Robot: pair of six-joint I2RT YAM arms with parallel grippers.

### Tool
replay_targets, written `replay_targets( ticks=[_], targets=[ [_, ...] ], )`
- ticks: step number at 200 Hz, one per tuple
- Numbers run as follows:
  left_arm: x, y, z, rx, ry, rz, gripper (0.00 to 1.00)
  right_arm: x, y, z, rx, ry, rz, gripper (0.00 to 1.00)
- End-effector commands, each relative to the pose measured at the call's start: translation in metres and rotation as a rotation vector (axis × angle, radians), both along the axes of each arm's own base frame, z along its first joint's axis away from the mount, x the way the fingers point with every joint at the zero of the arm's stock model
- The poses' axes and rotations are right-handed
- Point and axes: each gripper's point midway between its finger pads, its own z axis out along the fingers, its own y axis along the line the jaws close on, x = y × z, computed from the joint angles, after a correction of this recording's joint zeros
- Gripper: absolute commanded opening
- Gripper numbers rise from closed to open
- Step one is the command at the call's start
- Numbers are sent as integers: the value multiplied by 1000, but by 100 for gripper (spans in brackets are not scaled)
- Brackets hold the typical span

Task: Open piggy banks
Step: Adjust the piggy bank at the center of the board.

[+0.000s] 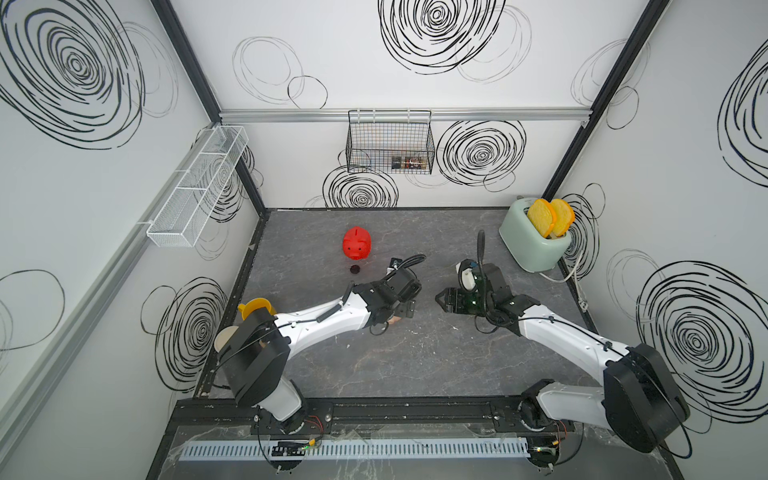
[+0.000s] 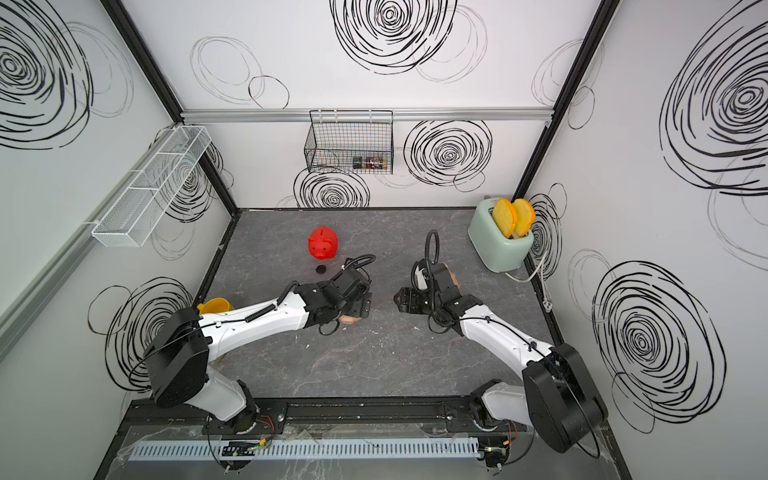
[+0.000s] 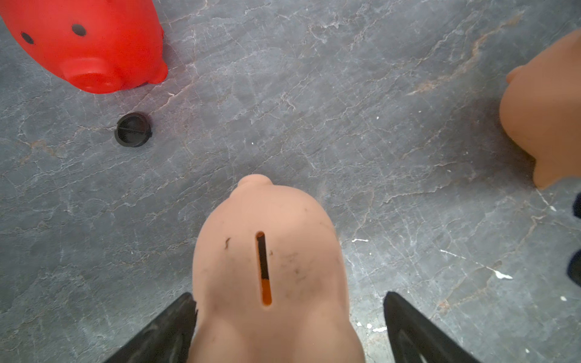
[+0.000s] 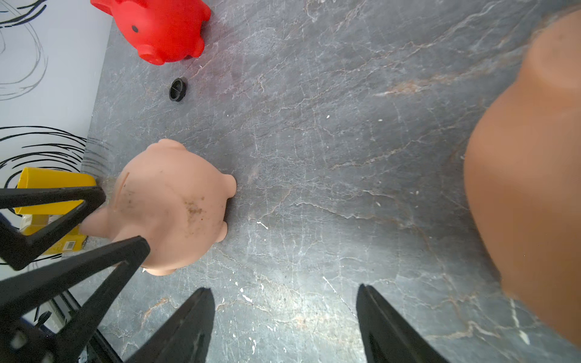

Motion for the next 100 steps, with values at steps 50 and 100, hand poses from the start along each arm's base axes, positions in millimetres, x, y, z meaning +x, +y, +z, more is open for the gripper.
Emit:
replay_targets(
  ticks=[50, 100],
  targets=[
    [-2, 11, -14, 39, 16, 64, 96, -8, -5, -1, -5, 9, 20, 77],
    [-5, 18, -20, 16, 31, 87, 96, -8, -4, -3, 0, 13, 21, 77]
  ],
)
